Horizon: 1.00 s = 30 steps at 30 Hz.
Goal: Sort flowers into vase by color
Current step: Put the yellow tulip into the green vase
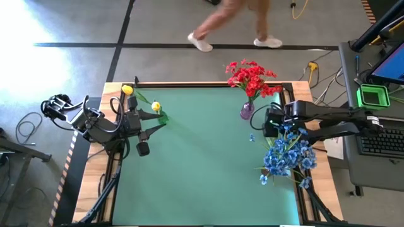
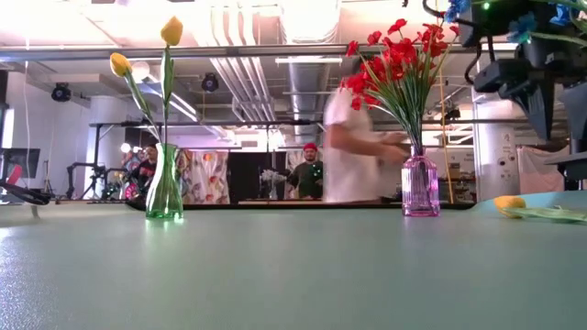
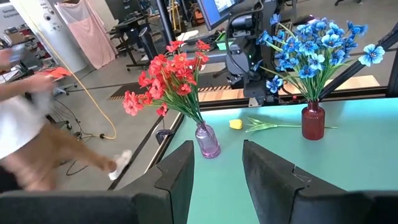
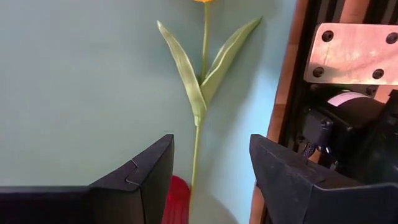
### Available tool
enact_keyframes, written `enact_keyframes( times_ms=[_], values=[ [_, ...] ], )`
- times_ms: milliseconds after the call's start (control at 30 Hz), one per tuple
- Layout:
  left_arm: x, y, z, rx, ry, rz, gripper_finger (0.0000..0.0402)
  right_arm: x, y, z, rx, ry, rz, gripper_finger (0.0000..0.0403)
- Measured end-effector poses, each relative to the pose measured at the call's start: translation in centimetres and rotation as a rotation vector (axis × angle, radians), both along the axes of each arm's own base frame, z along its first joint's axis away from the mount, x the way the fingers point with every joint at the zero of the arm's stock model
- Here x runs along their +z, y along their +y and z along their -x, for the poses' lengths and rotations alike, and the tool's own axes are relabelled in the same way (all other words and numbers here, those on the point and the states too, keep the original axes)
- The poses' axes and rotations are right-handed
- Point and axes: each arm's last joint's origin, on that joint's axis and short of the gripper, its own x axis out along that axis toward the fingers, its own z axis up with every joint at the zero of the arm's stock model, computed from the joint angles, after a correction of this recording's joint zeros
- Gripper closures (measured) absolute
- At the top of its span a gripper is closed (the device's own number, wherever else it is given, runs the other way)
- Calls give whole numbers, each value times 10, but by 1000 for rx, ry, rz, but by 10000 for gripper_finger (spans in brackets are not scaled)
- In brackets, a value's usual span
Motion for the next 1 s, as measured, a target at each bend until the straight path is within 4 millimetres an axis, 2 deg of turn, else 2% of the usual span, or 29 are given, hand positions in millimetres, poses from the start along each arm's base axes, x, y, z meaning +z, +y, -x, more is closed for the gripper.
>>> enact_keyframes(
  times_ms=[167, 367, 667, 1000],
  values=[
    [0, 0, 0, 0, 0, 0, 278, -15, 0, 1, 2, 18, -9, 199],
    [0, 0, 0, 0, 0, 0, 278, -31, -1, -5, 1, -41, 16, 199],
    [-1, 0, 0, 0, 15, -9, 278, -40, -3, -13, 13, 13, 18, 197],
    [-2, 0, 0, 0, 14, -5, 278, -50, -6, -25, 59, 26, 24, 139]
  ],
)
